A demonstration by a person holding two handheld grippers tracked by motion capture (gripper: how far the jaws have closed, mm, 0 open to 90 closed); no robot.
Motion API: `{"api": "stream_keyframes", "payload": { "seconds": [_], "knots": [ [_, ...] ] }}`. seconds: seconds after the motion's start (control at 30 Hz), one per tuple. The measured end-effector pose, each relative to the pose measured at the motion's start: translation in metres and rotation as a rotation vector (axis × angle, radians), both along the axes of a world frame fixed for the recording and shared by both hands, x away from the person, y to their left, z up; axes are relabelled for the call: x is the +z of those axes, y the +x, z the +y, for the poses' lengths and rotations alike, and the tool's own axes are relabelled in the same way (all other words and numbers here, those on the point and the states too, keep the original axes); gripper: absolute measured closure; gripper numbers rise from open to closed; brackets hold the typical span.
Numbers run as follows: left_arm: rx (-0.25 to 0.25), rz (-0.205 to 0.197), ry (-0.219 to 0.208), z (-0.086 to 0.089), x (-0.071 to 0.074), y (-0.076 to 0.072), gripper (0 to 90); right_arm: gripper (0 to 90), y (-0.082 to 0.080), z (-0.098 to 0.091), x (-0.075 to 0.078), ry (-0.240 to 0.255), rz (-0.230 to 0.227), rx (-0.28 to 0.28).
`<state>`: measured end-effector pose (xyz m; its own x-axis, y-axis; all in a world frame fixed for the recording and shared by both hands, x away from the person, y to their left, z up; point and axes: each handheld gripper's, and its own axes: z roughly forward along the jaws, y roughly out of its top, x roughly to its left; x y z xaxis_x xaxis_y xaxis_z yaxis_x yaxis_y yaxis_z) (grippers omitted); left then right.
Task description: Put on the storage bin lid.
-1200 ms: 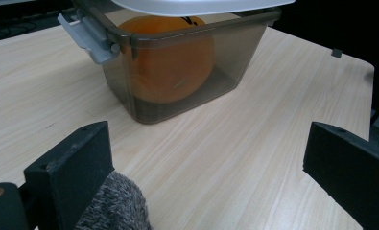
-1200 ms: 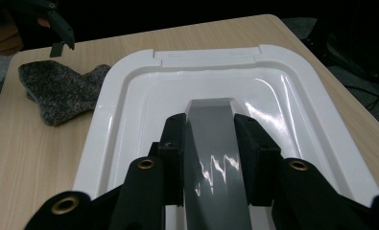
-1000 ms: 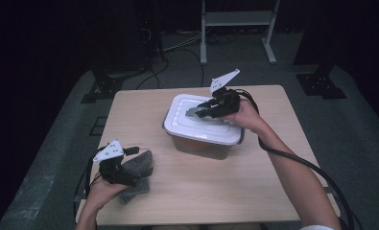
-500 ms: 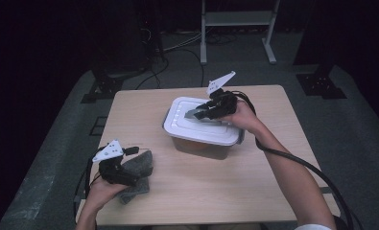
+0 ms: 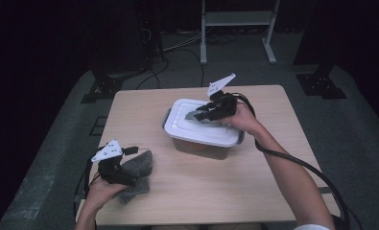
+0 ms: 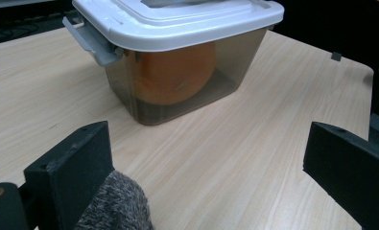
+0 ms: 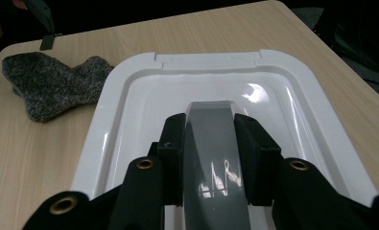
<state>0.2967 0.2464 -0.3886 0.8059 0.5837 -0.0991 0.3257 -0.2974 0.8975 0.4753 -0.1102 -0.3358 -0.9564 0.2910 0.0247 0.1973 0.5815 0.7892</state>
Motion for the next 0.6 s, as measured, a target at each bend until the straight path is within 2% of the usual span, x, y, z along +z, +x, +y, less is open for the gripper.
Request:
{"api": "stream_keyframes", "payload": {
  "seconds": [0.23, 0.53, 0.6],
  "knots": [
    [-0.002, -0.001, -0.001, -0.001, 0.000, 0.002, 2.4, 54.5, -0.002, -0.006, 0.005, 0.046, 0.010, -0.011],
    [-0.011, -0.004, 0.007, -0.004, 0.001, 0.002, 2.4, 45.4, -0.017, -0.022, 0.019, 0.057, -0.009, -0.019],
    [-0.010, -0.007, -0.002, -0.004, 0.002, 0.001, 2.4, 41.8, -0.022, -0.026, 0.021, 0.060, -0.010, -0.025]
  ]
}}
